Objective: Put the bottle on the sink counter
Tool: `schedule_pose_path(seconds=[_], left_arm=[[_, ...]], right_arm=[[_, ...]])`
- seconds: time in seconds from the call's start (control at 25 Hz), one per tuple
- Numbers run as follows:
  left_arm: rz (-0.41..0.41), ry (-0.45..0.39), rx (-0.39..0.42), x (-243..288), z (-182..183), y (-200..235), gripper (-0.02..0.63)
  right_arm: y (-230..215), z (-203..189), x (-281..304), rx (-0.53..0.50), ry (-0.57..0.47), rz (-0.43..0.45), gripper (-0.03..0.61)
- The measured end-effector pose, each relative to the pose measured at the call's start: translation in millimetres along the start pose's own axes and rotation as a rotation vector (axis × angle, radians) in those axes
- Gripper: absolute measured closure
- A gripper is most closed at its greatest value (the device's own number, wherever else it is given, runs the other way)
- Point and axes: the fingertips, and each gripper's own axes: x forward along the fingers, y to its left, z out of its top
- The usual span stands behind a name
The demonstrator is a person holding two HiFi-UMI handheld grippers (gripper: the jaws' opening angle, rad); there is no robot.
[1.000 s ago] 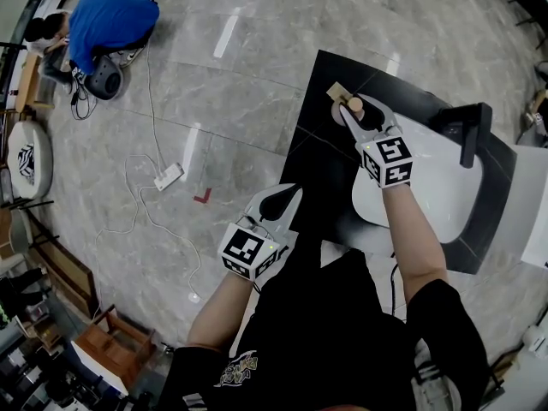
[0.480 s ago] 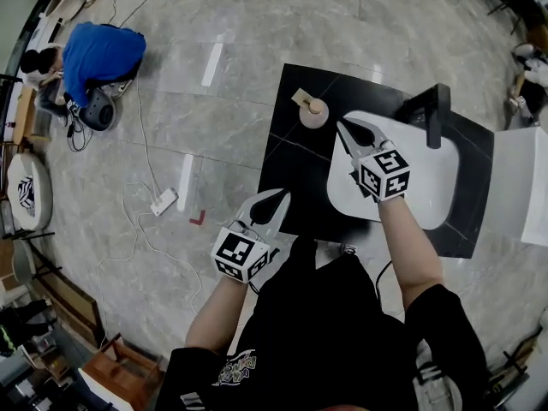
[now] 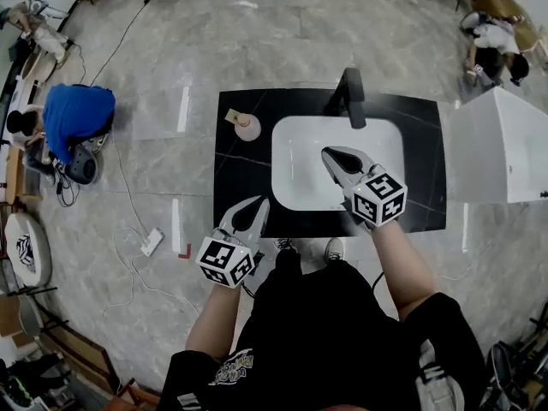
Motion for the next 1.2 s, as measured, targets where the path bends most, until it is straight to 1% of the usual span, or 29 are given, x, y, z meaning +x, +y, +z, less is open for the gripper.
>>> schedule_pose_path(seconds=[0.2, 0.32, 0.44, 0.76, 1.08, 1.2], left_arm=[[-0.053, 0.011, 0.026, 18, -8, -50, 0.612], [-0.077, 0.012, 0.039, 26, -9, -79, 0.612], [-0.099, 0.021, 0.057, 34, -12, -107, 0.612], [-0.129, 0.033, 0.077, 51, -28, -163, 0.612], [-0.120, 0.036, 0.069, 59, -44, -202, 0.612], [-0.112, 0.043, 0.065, 60, -51, -213, 0.612]], right_arm=[[-9, -4, -73, -0.013, -0.016, -0.051, 0.551], [-17, -7, -112, 0.010, -0.043, -0.098, 0.551], [-19, -13, -146, 0.022, -0.056, -0.114, 0.551], [-2, -42, -191, 0.030, -0.050, -0.074, 0.551], [0, -61, -223, 0.025, -0.026, -0.037, 0.551], [6, -72, -228, 0.022, -0.011, -0.007, 0.551]])
